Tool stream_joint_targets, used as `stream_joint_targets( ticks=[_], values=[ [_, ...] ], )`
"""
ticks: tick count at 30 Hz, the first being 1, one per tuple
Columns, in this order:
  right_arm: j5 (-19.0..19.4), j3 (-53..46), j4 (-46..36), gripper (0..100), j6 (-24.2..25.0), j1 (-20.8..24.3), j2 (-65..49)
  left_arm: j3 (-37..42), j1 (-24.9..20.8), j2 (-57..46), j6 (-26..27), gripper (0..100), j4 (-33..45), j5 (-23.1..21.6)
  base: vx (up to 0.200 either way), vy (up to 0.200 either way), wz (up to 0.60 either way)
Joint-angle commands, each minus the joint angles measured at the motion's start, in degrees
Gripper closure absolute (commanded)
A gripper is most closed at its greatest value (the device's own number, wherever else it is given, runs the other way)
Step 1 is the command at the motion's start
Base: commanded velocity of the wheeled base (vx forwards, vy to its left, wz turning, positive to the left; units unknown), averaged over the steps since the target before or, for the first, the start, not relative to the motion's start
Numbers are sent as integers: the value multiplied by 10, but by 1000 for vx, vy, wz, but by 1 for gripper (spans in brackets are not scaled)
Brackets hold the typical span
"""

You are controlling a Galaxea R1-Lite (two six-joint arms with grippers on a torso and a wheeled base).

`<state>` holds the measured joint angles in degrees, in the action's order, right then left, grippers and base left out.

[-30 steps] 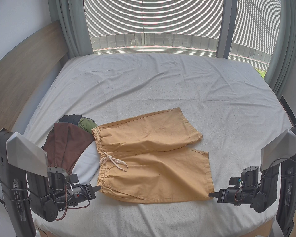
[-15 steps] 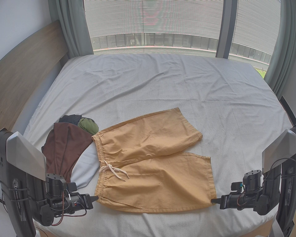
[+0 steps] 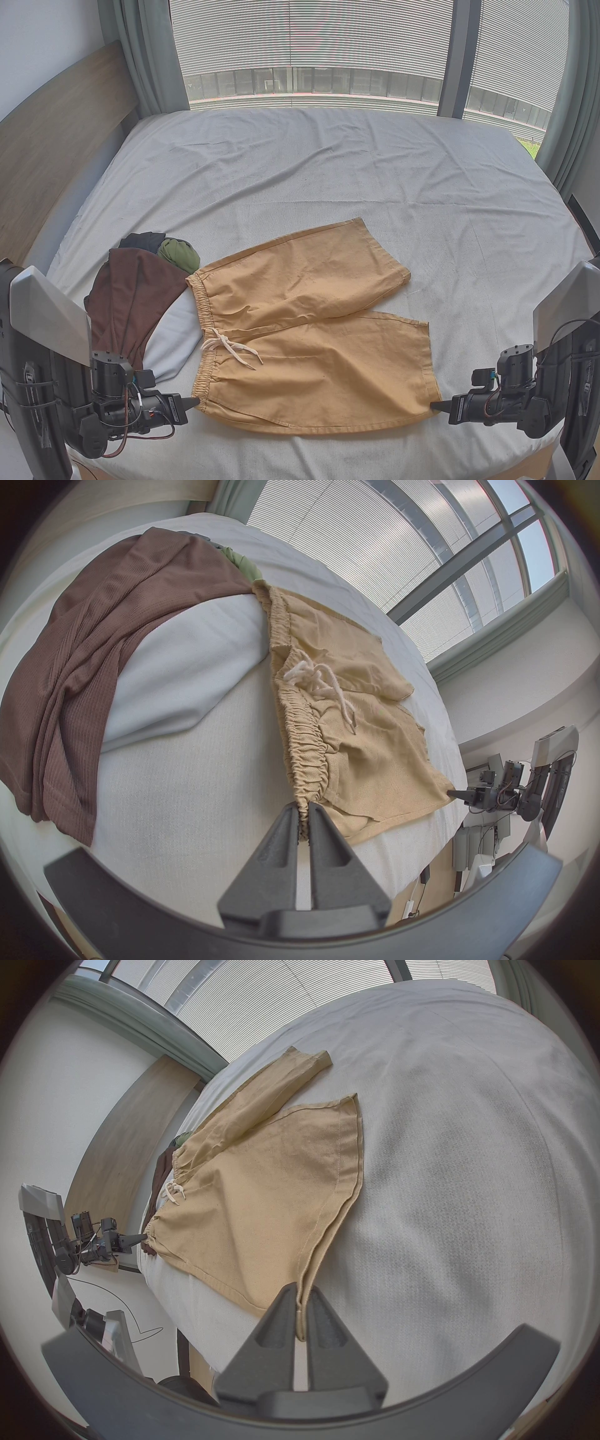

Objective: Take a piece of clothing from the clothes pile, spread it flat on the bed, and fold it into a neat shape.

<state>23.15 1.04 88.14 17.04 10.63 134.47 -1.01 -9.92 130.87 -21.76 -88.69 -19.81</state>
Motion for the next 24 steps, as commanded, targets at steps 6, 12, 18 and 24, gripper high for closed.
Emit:
stream_joint_targets(
  ticks=[6,12,18,24],
  values=[
    [15,41,2,100,33,0,-88,-41,10,-75,-42,100,-2,-12,0,0,0],
    [15,82,1,100,50,-1,-123,-64,-6,-105,-48,100,-1,-13,0,0,0],
    [15,114,0,100,52,-1,-124,-94,-9,-106,-61,100,-1,-10,0,0,0],
    [14,157,-28,100,52,-4,-126,-106,-8,-105,-79,100,-1,-7,0,0,0]
  ],
)
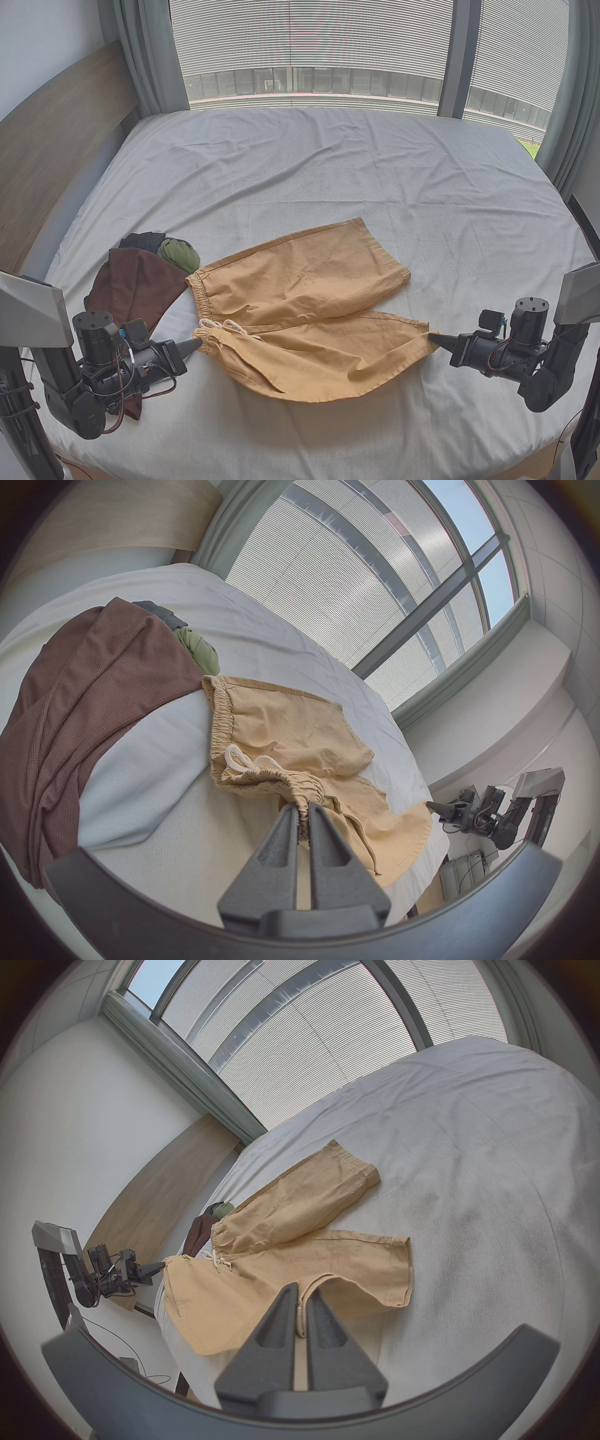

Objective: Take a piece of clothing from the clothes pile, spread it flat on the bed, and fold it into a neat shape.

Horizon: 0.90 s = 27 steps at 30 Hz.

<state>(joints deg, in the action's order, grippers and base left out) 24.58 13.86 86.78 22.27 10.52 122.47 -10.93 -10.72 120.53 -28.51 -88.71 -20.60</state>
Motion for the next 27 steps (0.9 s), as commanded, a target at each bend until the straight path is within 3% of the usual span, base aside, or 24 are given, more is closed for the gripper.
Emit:
stream_joint_targets(
  ticks=[1,4,13,27],
  values=[
    [-1,28,-16,100,0,-4,-6,-8,0,-2,-13,100,-1,1,0,0,0],
    [-1,41,-28,100,0,-6,-14,-14,2,-3,-25,100,-1,1,0,0,0],
    [-2,136,-206,100,1,-8,-108,-37,1,-2,-43,100,-1,14,0,0,0],
    [-2,199,-267,100,1,-23,-113,-51,5,1,-44,100,-1,26,0,0,0]
  ],
)
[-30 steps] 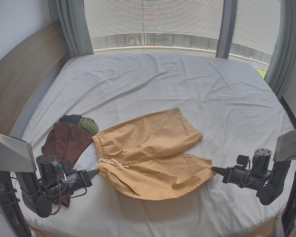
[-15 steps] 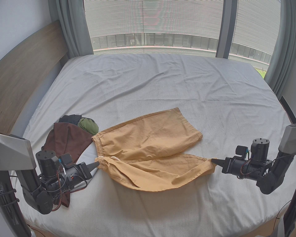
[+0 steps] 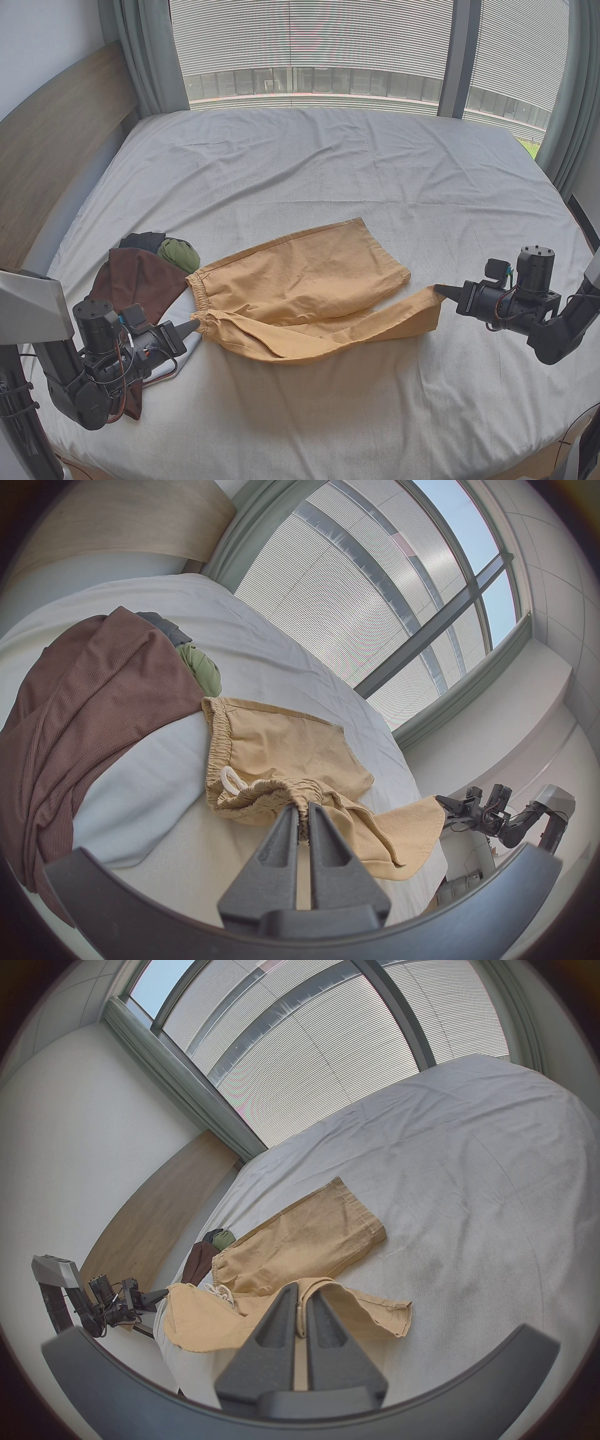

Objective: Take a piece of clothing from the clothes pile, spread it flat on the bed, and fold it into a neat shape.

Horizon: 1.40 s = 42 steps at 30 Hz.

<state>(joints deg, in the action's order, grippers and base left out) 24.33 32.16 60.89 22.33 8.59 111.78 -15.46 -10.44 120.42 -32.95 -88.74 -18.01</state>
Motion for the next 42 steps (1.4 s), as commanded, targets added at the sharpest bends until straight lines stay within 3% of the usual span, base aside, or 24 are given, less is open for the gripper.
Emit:
stream_joint_targets(
  ticks=[1,13,42],
  values=[
    [0,23,-15,100,0,-3,-6,-8,2,3,0,100,0,0,0,0,0],
    [0,121,-111,100,0,-4,-5,-20,2,2,-16,100,0,12,0,0,0],
    [-1,375,-258,100,-1,-4,84,-62,9,15,-52,100,1,62,0,0,0]
  ],
)
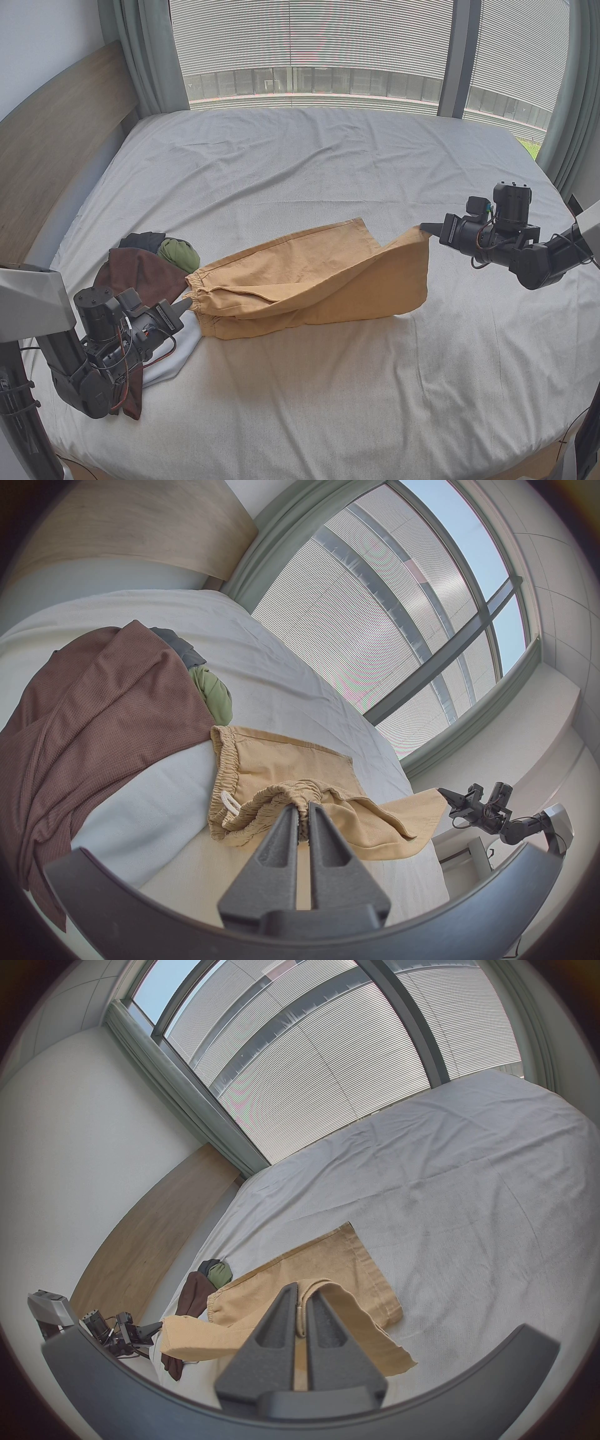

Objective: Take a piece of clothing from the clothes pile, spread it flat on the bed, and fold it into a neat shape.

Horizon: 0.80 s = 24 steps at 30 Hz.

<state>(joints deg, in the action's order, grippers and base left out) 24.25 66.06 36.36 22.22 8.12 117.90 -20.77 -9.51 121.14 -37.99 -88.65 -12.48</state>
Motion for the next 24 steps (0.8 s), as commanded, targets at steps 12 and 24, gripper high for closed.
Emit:
stream_joint_targets(
  ticks=[12,24],
  values=[
    [0,122,-34,100,-2,6,73,-22,0,21,-11,100,0,21,0,0,0],
    [0,202,-35,100,0,15,139,-39,20,31,-20,100,1,25,0,0,0]
  ],
)
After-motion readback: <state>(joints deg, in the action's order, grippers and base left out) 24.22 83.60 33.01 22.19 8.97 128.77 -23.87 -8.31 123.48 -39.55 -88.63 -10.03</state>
